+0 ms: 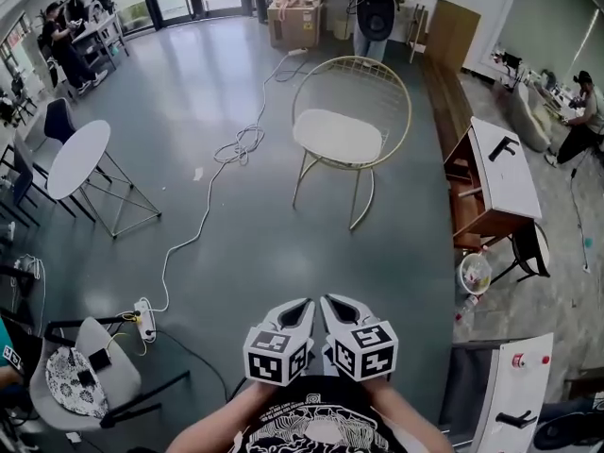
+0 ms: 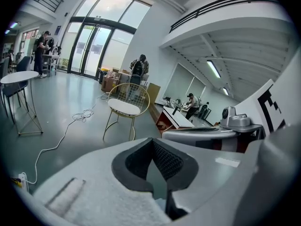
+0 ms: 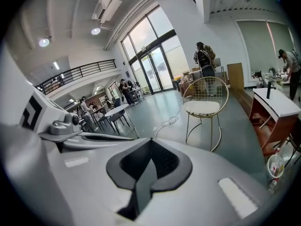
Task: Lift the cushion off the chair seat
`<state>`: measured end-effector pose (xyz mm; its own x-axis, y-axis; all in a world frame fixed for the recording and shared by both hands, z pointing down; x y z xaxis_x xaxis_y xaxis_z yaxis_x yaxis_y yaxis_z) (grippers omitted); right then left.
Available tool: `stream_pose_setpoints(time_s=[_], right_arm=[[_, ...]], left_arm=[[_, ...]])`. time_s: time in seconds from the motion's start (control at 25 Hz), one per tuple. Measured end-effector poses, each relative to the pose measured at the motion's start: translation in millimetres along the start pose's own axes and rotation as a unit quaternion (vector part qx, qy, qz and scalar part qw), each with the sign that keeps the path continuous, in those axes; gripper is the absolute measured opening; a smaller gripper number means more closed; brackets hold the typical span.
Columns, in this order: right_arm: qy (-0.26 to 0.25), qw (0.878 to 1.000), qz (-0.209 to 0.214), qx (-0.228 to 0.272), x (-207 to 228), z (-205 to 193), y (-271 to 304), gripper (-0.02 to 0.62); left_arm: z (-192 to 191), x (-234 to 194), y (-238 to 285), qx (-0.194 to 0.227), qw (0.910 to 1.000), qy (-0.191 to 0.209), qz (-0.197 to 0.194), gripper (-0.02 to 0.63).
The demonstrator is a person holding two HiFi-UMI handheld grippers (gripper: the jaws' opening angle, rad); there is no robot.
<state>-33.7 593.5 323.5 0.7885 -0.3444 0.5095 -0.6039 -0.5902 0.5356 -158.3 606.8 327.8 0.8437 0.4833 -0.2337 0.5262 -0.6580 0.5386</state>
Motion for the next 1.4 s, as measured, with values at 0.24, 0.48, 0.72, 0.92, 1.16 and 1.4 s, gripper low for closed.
stream_pose_setpoints(time_s=[0.24, 0.48, 0.72, 0.92, 1.16, 1.4], right_arm=[[0.017, 1.000, 0.022, 0.011, 33, 49, 20, -0.002], [0.031, 0.998, 0.043, 0.014, 66, 80, 35, -0.002], [0.060, 0.996, 0.055, 0.025, 108, 106, 33, -0.002], [0.076, 0.995, 0.045, 0.034, 139, 113, 25, -0.002], [0.080, 0.996, 0.037, 0.031, 157, 122, 31, -0.002], [0.068, 0.997, 0.025, 0.022, 170, 146, 62, -0.002]], left_arm=[[50, -6, 47, 0.003, 0.9998, 0.017, 0.009, -0.011], [75, -7, 83, -0.013, 0.9991, 0.018, 0.035, -0.011], [91, 6, 116, -0.030, 0.9980, 0.035, 0.044, -0.011], [105, 20, 145, -0.039, 0.9972, 0.054, 0.033, -0.011], [114, 20, 168, -0.041, 0.9972, 0.057, 0.026, -0.011], [127, -9, 200, -0.039, 0.9982, 0.042, 0.017, -0.011]])
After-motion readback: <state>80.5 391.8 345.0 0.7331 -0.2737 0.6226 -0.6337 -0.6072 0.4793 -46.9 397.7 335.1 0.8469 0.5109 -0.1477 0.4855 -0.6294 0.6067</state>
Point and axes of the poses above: the fingertips, and each gripper's own axes: y forward along the fingers, x to its right, z out of its top, the point moved 9 cm from there along -y, backward along the fingers, and after that the axes turned 12 degrees about y, right-handed, at the moved point
